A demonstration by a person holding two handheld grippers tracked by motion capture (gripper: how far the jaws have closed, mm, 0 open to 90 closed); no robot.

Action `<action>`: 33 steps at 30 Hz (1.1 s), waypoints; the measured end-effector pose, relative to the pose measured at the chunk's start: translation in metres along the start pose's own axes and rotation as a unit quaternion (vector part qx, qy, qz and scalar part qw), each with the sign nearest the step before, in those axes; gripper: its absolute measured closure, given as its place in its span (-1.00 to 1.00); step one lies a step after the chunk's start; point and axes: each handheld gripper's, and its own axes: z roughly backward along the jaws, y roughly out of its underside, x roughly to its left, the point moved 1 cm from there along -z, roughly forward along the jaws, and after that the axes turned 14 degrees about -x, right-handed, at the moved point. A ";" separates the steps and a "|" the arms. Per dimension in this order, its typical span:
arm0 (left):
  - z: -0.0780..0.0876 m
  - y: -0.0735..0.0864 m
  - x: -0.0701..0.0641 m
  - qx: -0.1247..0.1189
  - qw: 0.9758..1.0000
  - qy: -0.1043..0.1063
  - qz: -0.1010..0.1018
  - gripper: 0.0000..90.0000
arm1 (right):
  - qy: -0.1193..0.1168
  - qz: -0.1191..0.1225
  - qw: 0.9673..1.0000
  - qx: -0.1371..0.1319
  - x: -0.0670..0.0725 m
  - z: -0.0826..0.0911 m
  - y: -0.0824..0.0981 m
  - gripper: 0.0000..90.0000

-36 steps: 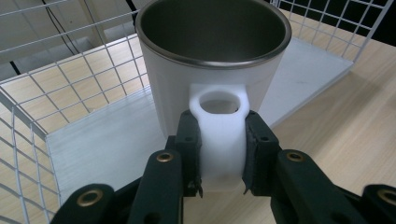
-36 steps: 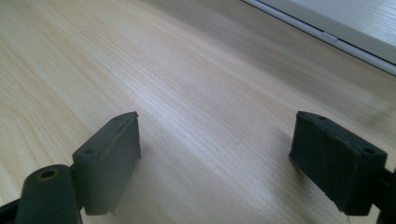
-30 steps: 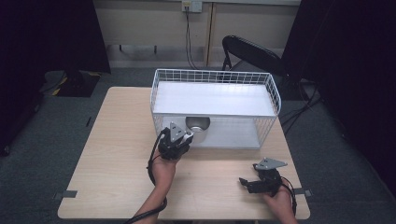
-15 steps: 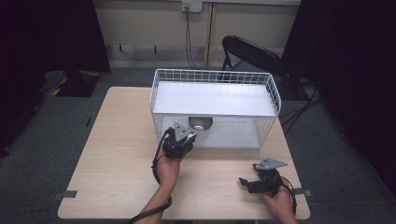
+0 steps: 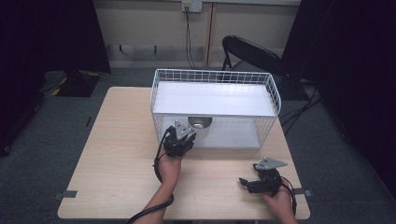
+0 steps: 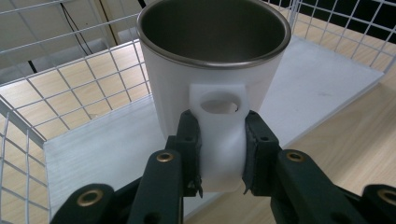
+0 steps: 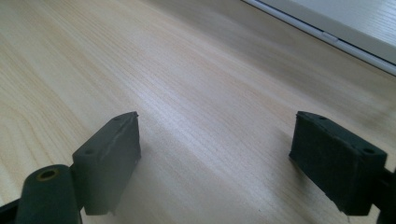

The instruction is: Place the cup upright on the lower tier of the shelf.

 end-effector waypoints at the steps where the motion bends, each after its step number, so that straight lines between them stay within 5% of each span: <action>1: -0.001 0.000 0.000 0.000 1.000 0.001 0.002 0.60 | 0.000 0.000 1.000 0.000 0.000 0.000 0.000 -0.66; 33: -0.018 0.009 0.002 -0.005 1.000 -0.024 0.003 0.60 | 0.000 0.000 1.000 0.000 0.000 0.000 0.000 -0.66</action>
